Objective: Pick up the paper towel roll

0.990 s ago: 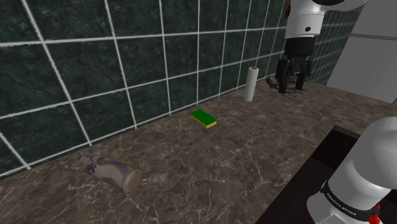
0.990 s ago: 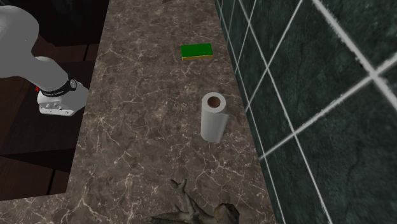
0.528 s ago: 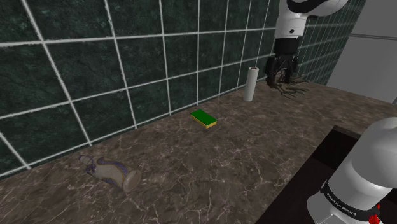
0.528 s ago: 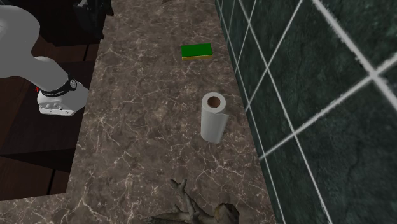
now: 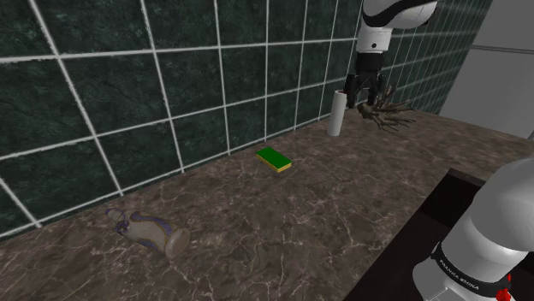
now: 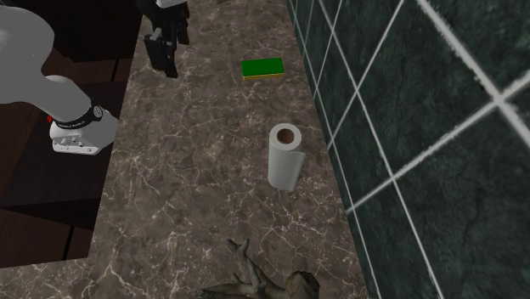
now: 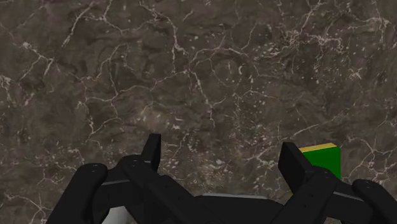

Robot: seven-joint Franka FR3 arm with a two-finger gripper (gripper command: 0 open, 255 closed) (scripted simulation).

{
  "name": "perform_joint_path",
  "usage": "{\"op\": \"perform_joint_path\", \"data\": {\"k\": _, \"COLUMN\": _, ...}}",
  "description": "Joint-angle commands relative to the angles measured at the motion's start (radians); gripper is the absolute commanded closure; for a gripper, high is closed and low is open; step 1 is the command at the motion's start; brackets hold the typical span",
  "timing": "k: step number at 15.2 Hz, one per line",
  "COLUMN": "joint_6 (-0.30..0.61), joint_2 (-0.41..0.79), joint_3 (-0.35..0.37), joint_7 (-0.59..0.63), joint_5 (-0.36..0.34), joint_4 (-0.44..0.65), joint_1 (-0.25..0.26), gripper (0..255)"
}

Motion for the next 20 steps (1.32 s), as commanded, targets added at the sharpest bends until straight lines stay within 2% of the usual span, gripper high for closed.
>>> {"op": "perform_joint_path", "data": {"k": 1, "joint_6": 0.016, "joint_2": 0.073, "joint_3": -0.02, "joint_7": -0.024, "joint_5": 0.002, "joint_4": 0.064, "joint_1": -0.007, "gripper": 0}}
{"op": "perform_joint_path", "data": {"k": 12, "joint_6": 0.032, "joint_2": 0.466, "joint_3": -0.103, "joint_7": -0.153, "joint_5": 0.078, "joint_4": 0.47, "joint_1": -0.066, "gripper": 0}}
{"op": "perform_joint_path", "data": {"k": 16, "joint_6": -0.003, "joint_2": 0.627, "joint_3": -0.117, "joint_7": -0.192, "joint_5": 0.123, "joint_4": 0.673, "joint_1": -0.109, "gripper": 0}}
{"op": "perform_joint_path", "data": {"k": 20, "joint_6": -0.071, "joint_2": 0.812, "joint_3": -0.121, "joint_7": -0.219, "joint_5": 0.174, "joint_4": 0.934, "joint_1": -0.17, "gripper": 0}}
